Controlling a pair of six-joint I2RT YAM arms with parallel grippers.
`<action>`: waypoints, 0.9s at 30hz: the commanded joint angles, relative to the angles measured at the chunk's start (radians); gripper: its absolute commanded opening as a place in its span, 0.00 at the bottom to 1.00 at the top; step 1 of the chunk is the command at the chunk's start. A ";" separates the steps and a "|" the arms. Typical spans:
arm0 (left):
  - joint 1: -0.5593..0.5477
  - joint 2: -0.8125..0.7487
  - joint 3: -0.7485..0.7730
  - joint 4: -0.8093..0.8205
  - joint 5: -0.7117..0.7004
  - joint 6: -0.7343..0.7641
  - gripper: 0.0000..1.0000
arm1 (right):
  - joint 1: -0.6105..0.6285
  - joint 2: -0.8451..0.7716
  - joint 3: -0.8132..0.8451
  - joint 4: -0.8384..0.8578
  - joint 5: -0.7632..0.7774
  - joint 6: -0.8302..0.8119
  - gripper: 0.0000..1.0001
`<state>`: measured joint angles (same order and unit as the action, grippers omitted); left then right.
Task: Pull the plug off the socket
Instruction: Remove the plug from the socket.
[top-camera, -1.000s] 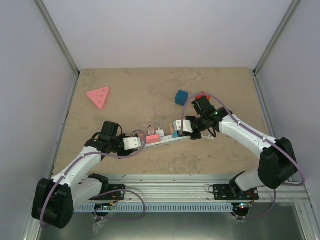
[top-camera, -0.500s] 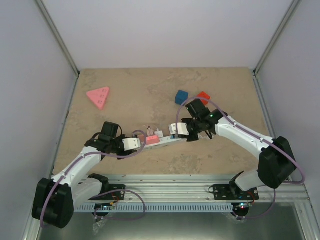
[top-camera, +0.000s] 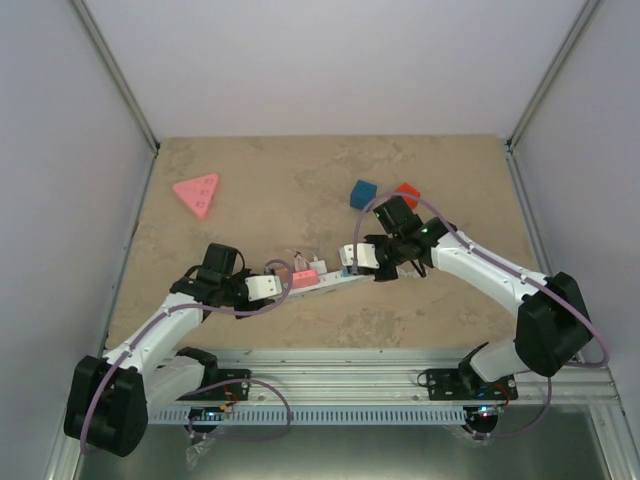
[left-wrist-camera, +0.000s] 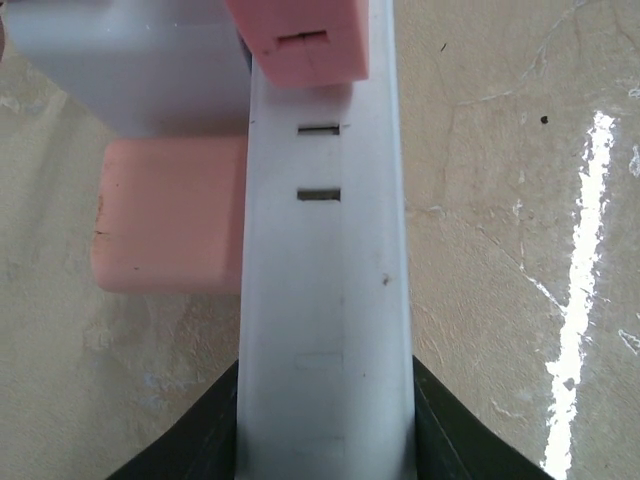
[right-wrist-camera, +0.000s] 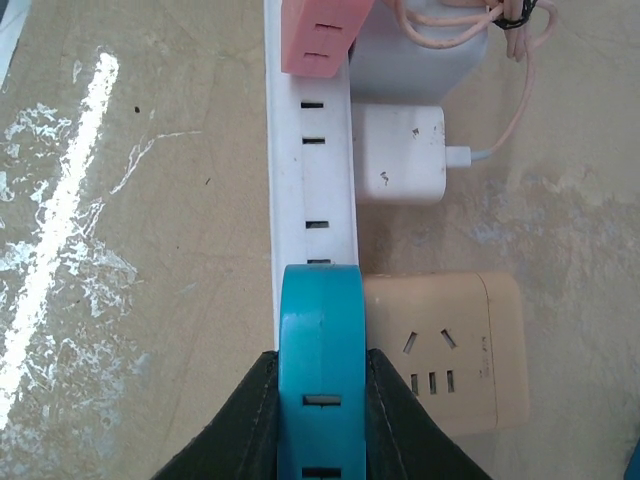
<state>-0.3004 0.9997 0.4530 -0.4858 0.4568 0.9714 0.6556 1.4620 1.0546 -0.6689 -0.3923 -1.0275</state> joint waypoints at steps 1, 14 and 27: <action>0.003 -0.012 0.002 0.053 0.021 0.000 0.00 | -0.040 -0.045 -0.018 0.011 -0.056 -0.019 0.00; 0.003 -0.020 0.000 0.051 0.023 0.001 0.00 | -0.065 -0.058 -0.052 0.025 -0.050 -0.048 0.01; 0.004 -0.017 -0.001 0.052 0.024 0.003 0.00 | -0.038 -0.086 -0.096 0.084 0.010 -0.049 0.01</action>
<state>-0.3031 0.9989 0.4503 -0.4713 0.4767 0.9722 0.6094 1.3865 0.9527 -0.5938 -0.4576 -1.0801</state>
